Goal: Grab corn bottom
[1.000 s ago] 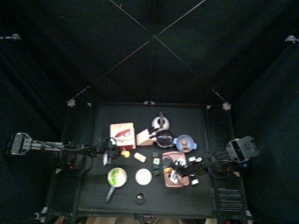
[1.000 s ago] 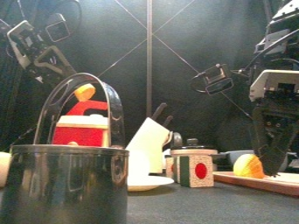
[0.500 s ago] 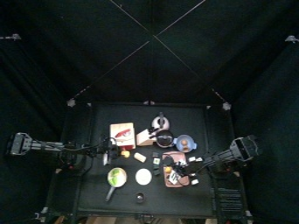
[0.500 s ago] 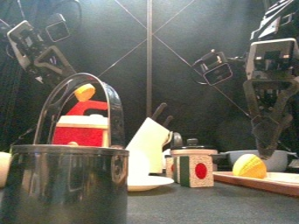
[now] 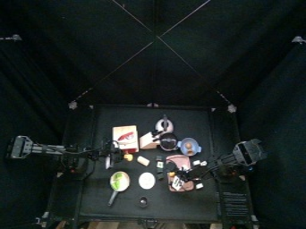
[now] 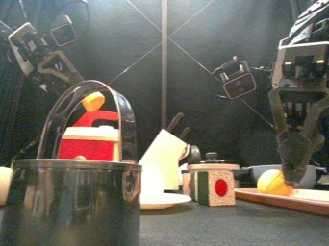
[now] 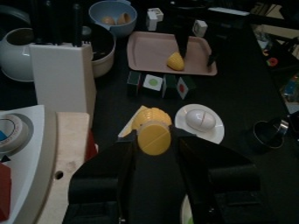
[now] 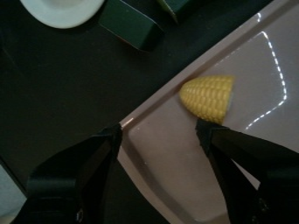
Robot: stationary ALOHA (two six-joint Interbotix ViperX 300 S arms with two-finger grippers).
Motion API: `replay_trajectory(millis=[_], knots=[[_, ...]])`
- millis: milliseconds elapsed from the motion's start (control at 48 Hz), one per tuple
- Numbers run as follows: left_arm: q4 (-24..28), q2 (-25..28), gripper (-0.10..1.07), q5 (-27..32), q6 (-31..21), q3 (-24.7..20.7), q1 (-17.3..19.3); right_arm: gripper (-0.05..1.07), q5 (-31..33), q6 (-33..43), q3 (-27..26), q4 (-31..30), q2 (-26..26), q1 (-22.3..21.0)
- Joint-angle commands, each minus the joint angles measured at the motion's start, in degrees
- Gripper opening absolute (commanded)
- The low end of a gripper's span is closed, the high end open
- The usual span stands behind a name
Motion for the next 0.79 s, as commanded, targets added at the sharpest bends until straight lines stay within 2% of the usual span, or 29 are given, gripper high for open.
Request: replay_trajectory(millis=[0,500,771], knots=[[-0.1,0.0,0.69,-0.2,0.1,-0.7,0.2,0.98,1.1,-0.1,-0.4,-0.7,-1.3,-1.8],[-0.1,0.0,0.69,-0.3,0.1,-0.6,0.2,0.98,1.3,0.7,-1.2,-6.0,-0.1,-4.2],[-0.1,0.0,0.69,-0.2,0.1,-0.6,0.2,0.98,1.3,0.6,-1.7,-6.2,1.3,-5.4]])
